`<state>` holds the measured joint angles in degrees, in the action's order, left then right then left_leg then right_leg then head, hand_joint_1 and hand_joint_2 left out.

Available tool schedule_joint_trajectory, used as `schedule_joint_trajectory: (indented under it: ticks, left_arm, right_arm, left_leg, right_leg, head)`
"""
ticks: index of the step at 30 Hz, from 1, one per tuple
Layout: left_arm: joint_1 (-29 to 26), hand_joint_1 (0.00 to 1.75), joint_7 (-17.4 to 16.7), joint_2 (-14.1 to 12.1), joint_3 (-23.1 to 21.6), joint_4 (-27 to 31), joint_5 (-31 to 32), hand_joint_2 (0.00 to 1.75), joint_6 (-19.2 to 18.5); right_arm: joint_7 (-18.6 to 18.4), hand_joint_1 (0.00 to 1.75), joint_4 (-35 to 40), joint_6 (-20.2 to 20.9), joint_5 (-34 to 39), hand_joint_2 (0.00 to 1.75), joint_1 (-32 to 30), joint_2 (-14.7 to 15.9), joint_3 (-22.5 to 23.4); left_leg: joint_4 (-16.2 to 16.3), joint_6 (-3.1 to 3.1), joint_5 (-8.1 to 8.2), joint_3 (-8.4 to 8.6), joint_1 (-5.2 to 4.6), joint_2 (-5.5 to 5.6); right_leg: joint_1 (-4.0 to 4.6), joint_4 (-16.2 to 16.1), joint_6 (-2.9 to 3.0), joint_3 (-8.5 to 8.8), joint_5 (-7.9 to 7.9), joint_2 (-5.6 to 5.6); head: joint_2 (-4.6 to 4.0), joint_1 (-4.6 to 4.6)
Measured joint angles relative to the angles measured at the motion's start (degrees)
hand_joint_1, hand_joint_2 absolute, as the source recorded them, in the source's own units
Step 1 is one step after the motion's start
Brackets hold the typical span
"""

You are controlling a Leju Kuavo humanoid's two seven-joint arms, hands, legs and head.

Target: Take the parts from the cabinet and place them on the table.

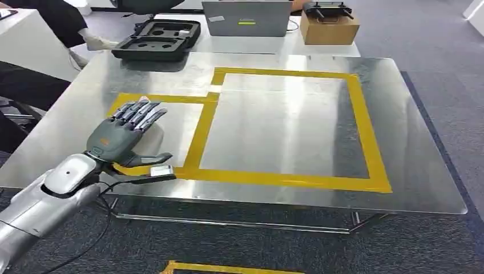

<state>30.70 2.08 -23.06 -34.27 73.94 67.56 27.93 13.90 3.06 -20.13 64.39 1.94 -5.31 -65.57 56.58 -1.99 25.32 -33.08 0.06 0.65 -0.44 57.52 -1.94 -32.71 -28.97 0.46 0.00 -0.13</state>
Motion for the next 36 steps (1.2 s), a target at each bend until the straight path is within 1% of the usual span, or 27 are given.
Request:
schedule_joint_trajectory:
  ticks: [1,3,4,5,6,7,9,10,11,12,14,15,17,19,20,22,24,25,26,28,29,30,31,32,34,35,36]
  left_arm:
    - [0.1,0.00,0.0,0.0,0.0,0.0,-0.1,0.00,0.1]
    - [0.0,0.00,0.0,0.1,0.0,0.0,-0.2,0.00,0.2]
    - [-0.2,0.00,0.0,0.1,-0.1,0.0,-0.2,0.00,0.2]
    - [-0.3,0.00,0.0,0.1,-0.2,0.0,-0.2,0.00,0.2]
    - [-0.3,0.00,0.0,0.1,-0.4,0.0,-0.2,0.00,0.2]
    - [-0.3,0.00,0.0,0.1,-0.5,0.0,-0.2,0.00,0.2]
    - [-0.2,0.00,0.0,0.2,-0.7,0.0,-0.4,0.00,0.2]
    - [-0.2,0.00,0.0,0.1,-0.7,0.0,-0.5,0.00,0.2]
    - [-0.1,0.00,0.0,0.1,-0.7,0.0,-0.5,0.00,0.2]
    - [0.0,0.00,0.0,0.2,-0.7,0.0,-0.5,0.00,0.3]
    - [-0.1,0.00,0.0,0.1,-0.7,0.0,-0.5,0.00,0.3]
    - [-0.1,0.00,0.0,0.0,-0.7,0.0,-0.5,0.00,0.3]
    - [-0.1,0.00,0.0,0.0,-0.7,0.0,-0.6,0.00,0.3]
    - [-0.3,0.00,0.0,0.1,-0.8,0.0,-0.6,0.00,0.2]
    - [-0.4,0.00,0.0,0.2,-0.8,0.0,-0.7,0.00,0.2]
    - [-0.5,0.00,0.0,0.2,-0.9,0.0,-0.7,0.00,0.1]
    - [-0.4,0.00,0.0,0.2,-0.8,0.0,-0.7,0.00,0.1]
    - [-0.3,0.00,0.0,0.2,-0.8,0.0,-0.8,0.00,0.1]
    - [-0.3,0.00,0.0,0.2,-0.7,0.0,-0.9,0.00,0.1]
    - [-0.3,0.00,-0.1,0.1,-0.7,0.0,-0.9,0.00,0.1]
    - [-0.3,0.00,-0.1,0.1,-0.7,0.0,-0.9,0.00,0.1]
    - [-0.3,0.00,-0.1,0.2,-0.8,0.0,-0.9,0.00,0.1]
    - [-0.1,0.00,-0.1,0.3,-0.8,0.0,-0.9,0.00,0.0]
    - [-0.1,0.00,-0.1,0.3,-0.8,0.0,-0.9,0.00,0.0]
    - [-0.4,0.00,-0.2,0.4,-0.8,0.0,-0.9,0.00,-0.1]
    - [-0.5,0.00,-0.2,0.3,-0.8,0.0,-1.0,0.00,-0.2]
    - [-0.7,0.00,-0.2,0.4,-0.8,0.0,-1.0,0.00,-0.2]
  right_arm:
    - [0.0,0.00,-0.1,0.0,0.0,0.00,0.0,0.0,0.0]
    - [0.0,0.00,-0.3,0.0,0.0,0.00,0.0,0.0,0.0]
    - [0.0,0.00,-0.4,0.0,0.0,0.00,0.0,0.0,0.0]
    - [0.0,0.00,-0.5,0.0,0.0,0.00,-0.1,0.0,0.0]
    - [0.0,0.00,-0.5,0.0,0.0,0.00,-0.1,0.0,0.0]
    - [0.0,0.00,-0.6,0.0,0.0,0.00,0.0,0.0,0.0]
    - [0.0,0.00,-0.8,0.0,0.0,0.00,0.1,0.0,0.0]
    - [0.0,0.00,-0.8,0.2,0.0,0.00,0.2,0.0,0.0]
    - [0.0,0.00,-0.9,0.2,0.0,0.00,0.3,0.0,0.0]
    - [0.0,0.00,-1.0,0.2,0.0,0.00,0.2,0.0,0.0]
    - [-0.1,0.00,-1.0,0.3,0.0,0.00,0.1,-0.1,0.0]
    - [-0.1,0.00,-1.0,0.3,0.0,0.00,0.2,-0.1,0.0]
    - [-0.1,0.00,-1.2,0.3,0.0,0.00,0.2,-0.1,0.0]
    - [-0.2,0.00,-1.4,0.4,0.0,0.00,0.1,-0.1,0.0]
    - [-0.2,0.00,-1.5,0.4,0.0,0.00,0.1,-0.1,0.0]
    - [-0.2,0.00,-1.6,0.6,0.0,0.00,0.1,-0.1,0.0]
    - [-0.2,0.00,-1.7,0.6,0.0,0.00,0.2,-0.2,0.0]
    - [-0.2,0.00,-1.7,0.6,0.0,0.00,0.2,-0.3,0.0]
    - [-0.2,0.00,-1.8,0.6,0.0,0.00,0.2,-0.4,0.0]
    - [-0.2,0.00,-1.9,0.6,0.0,0.00,0.2,-0.4,0.0]
    - [-0.3,0.00,-1.9,0.7,0.0,0.00,0.1,-0.4,0.0]
    - [-0.3,0.00,-2.0,0.7,0.0,0.00,0.1,-0.5,0.0]
    - [-0.3,0.00,-2.1,0.8,0.0,0.00,0.1,-0.5,0.0]
    - [-0.3,0.00,-2.1,0.8,0.0,0.00,0.1,-0.5,0.0]
    - [-0.3,0.00,-2.2,0.8,0.0,0.00,0.2,-0.5,0.0]
    - [-0.3,0.00,-2.3,0.8,0.0,0.00,0.2,-0.5,0.0]
    - [-0.4,0.00,-2.3,0.8,0.0,0.00,0.2,-0.5,0.0]
  left_leg:
    - [-0.3,-0.31,-0.22,-0.06,0.03,-0.01]
    - [-0.1,-0.33,-0.42,-0.61,0.08,-0.06]
    - [-0.1,-0.23,-0.52,-0.86,0.09,-0.13]
    - [0.0,-0.11,-0.68,-1.10,0.16,-0.14]
    - [0.0,0.08,-0.81,-1.31,0.27,-0.14]
    - [0.2,0.27,-0.93,-1.53,0.43,-0.13]
    - [0.8,0.89,-1.04,-1.92,0.71,-0.08]
    - [1.0,1.42,-1.08,-2.36,0.50,-0.01]
    - [1.3,1.78,-1.33,-2.58,0.42,0.08]
    - [1.6,2.13,-1.61,-2.78,0.37,0.15]
    - [1.5,2.87,-2.21,-2.98,0.55,0.25]
    - [1.9,3.11,-1.46,-3.41,0.72,0.12]
    - [7.3,3.49,4.09,-5.33,0.73,-0.14]
    - [16.1,3.67,9.19,-7.73,0.72,-0.14]
    - [19.1,3.60,10.25,-8.04,0.72,-0.14]
    - [16.7,3.13,8.06,-5.23,0.66,-0.14]
    - [7.0,2.09,4.65,1.41,0.36,-0.14]
    - [1.9,1.33,5.24,4.60,0.01,-0.22]
    - [-0.2,1.27,5.68,5.69,-0.11,-0.34]
    - [0.1,1.26,4.95,5.15,-0.58,-0.27]
    - [-0.1,0.97,4.46,4.95,-0.68,-0.28]
    - [-1.0,0.49,3.40,4.79,-0.05,-0.43]
    - [-1.1,0.27,2.67,4.28,-0.09,-0.69]
    - [-1.1,-0.29,2.12,3.45,-0.07,-0.70]
    - [-1.0,-0.37,0.77,1.62,-0.13,-0.71]
    - [-0.9,-0.30,0.08,0.66,-0.14,-0.71]
    - [-0.8,-0.21,-0.62,-0.38,-0.14,-0.71]
  right_leg:
    - [0.03,1.8,-0.13,-0.71,-1.89,-0.11]
    - [-0.23,11.1,-0.55,-4.47,-6.71,-0.10]
    - [-0.31,15.5,-0.78,-6.32,-8.36,-0.11]
    - [-0.35,17.5,-0.96,-7.07,-8.53,-0.15]
    - [-0.42,16.6,-1.10,-6.45,-7.32,-0.18]
    - [-0.56,13.4,-1.28,-4.61,-5.23,-0.19]
    - [-1.11,2.0,-1.81,1.79,-0.82,-0.23]
    - [-0.90,-0.1,-2.01,3.64,-2.09,0.14]
    - [-0.85,0.5,-0.90,2.91,-1.11,0.57]
    - [-0.91,0.3,-0.73,2.64,-1.34,0.49]
    - [-0.73,0.6,0.27,2.09,-0.92,0.42]
    - [-0.93,0.5,1.10,1.71,-0.45,0.15]
    - [-0.76,0.5,2.16,0.61,0.38,-0.07]
    - [-0.46,0.5,2.50,-0.64,1.31,-0.31]
    - [-0.28,0.6,2.56,-1.35,1.81,-0.45]
    - [0.07,0.6,2.55,-2.58,2.74,-0.54]
    - [0.36,0.6,2.40,-3.41,3.58,-0.55]
    - [0.36,0.6,2.25,-3.58,3.93,-0.61]
    - [0.57,0.6,1.83,-3.80,4.34,-0.59]
    - [0.14,0.3,1.01,-3.83,5.31,-0.67]
    - [0.10,0.0,0.67,-3.80,5.85,-0.67]
    - [0.20,0.0,0.29,-4.08,5.76,-0.60]
    - [0.10,1.0,0.04,-4.75,3.52,-0.46]
    - [0.09,3.7,-0.23,-6.03,0.09,-0.44]
    - [-0.05,12.4,-0.63,-8.21,-5.96,-0.46]
    - [-0.07,16.0,-0.83,-8.89,-7.13,-0.47]
    - [-0.09,17.8,-0.94,-8.61,-6.36,-0.48]
  head:
    - [0.00,0.02]
    - [0.00,0.13]
    - [0.00,0.13]
    - [0.00,0.13]
    - [0.00,0.13]
    - [0.00,0.13]
    - [0.00,0.15]
    - [0.00,0.32]
    - [0.00,0.24]
    - [0.00,0.37]
    - [0.00,0.33]
    - [0.00,0.33]
    - [0.00,-0.09]
    - [0.00,-0.09]
    - [0.00,-0.04]
    - [0.00,-0.07]
    - [0.00,-0.07]
    - [0.00,-0.02]
    - [0.00,0.07]
    - [0.00,-0.42]
    - [0.00,-0.24]
    - [0.00,-0.35]
    - [0.00,-0.24]
    - [0.00,-0.05]
    - [0.00,-0.07]
    - [0.00,0.02]
    - [0.00,-0.07]
